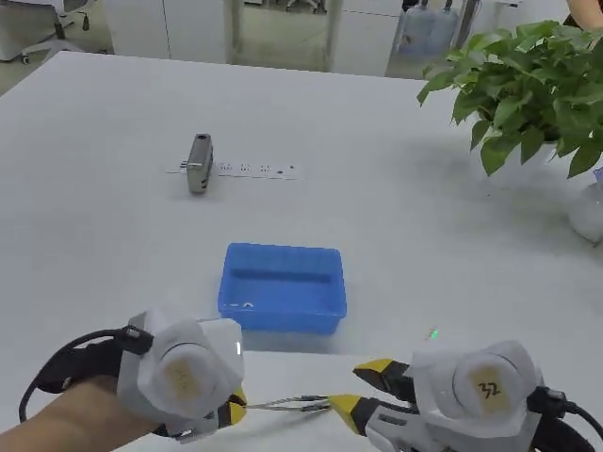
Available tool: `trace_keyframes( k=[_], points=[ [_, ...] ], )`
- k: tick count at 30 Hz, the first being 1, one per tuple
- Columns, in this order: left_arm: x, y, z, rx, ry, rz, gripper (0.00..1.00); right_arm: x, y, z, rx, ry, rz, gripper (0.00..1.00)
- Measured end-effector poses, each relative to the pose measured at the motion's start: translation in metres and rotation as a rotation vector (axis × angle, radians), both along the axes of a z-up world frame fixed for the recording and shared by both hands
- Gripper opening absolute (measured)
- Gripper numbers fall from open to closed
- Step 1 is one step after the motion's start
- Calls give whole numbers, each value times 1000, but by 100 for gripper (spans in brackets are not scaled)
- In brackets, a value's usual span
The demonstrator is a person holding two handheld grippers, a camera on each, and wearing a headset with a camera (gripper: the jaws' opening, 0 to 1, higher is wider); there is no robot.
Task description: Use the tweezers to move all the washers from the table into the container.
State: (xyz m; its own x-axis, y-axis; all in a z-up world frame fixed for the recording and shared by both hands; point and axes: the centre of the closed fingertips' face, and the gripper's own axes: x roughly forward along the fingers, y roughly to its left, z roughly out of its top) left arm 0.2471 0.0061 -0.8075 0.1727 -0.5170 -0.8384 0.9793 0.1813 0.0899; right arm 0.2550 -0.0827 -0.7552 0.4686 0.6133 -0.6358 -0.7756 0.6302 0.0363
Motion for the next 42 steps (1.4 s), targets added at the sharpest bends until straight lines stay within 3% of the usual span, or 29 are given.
trace_keyframes(
  k=[8,13,15,17,22,24,26,29,30,35,36,38,40,42],
  points=[
    [5,4,-19,76,50,-11,0,0,-4,7,2,-8,-36,28],
    [7,6,-23,129,31,-32,0,-2,-7,13,41,5,-76,34],
    [11,9,-26,165,-5,-34,0,-4,-8,14,56,17,-90,38],
    [9,7,-25,151,-15,-49,0,-5,-9,20,79,21,-109,39],
    [10,9,-25,143,-14,-11,0,-4,-15,40,145,13,-164,45],
    [14,12,-24,148,-43,17,0,-4,-18,47,155,-3,-187,52],
    [11,13,-23,137,-34,36,0,-4,-21,52,161,-15,-210,60],
    [9,19,-20,119,-20,91,9,-3,-25,52,155,-27,-243,72],
    [13,22,-17,101,-37,145,13,-3,-28,50,150,-25,-256,76],
    [9,35,-1,26,-10,298,31,-5,-34,41,124,-23,-282,87],
    [10,38,6,-13,-21,345,35,-4,-36,41,117,-24,-285,87],
    [9,45,18,-71,-14,447,47,-2,-38,42,119,-37,-294,88],
    [12,52,34,-153,-39,557,60,0,-39,45,124,-51,-303,87],
    [13,60,49,-227,-72,639,67,3,-41,46,131,-61,-314,87]
  ],
)
